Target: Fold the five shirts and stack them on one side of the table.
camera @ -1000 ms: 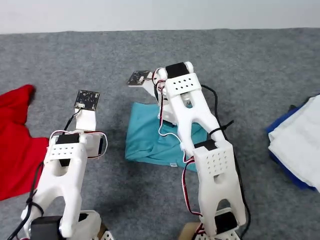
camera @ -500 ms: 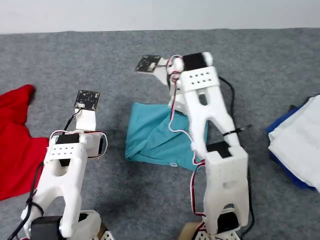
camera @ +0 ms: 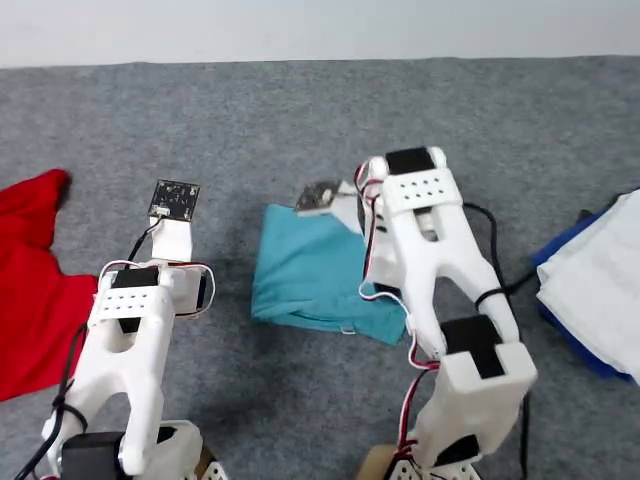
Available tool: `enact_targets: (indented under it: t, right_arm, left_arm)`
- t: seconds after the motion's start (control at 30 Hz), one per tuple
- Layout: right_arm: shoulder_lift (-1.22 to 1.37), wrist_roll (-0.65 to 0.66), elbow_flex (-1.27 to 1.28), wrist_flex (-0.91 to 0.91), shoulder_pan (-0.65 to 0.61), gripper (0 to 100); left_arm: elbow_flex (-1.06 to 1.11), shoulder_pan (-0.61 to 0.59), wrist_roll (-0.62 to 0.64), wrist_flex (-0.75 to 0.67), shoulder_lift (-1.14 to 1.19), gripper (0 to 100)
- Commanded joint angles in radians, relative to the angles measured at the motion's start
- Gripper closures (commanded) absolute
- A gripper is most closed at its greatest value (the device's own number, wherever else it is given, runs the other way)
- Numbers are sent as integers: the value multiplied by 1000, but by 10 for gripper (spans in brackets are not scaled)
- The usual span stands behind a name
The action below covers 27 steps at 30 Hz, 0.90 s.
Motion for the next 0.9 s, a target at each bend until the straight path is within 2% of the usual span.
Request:
enact_targets:
  t: [0.0,0.1,0.2,0.37,0.53,0.7,0.87]
  right_arm:
    - [-71,11,43,30,22,983]
    - [-71,12,61,30,31,951]
    - [-87,5,46,35,41,847]
    - [-160,-81,-40,33,21,757]
    - [-194,-160,-91,30,-41,770]
    - [-96,-178,-89,30,-131,905]
    - [51,-180,-95,12,-194,951]
  left_arm:
    - [-2,8,0,-15,-37,998]
    - [-2,8,0,-15,-37,998]
    - [-2,9,0,-15,-37,998]
    - [-2,9,0,-15,-37,998]
    - [-2,9,0,-15,-37,998]
    - [-2,9,0,-15,-37,998]
    - [-2,9,0,-15,-37,998]
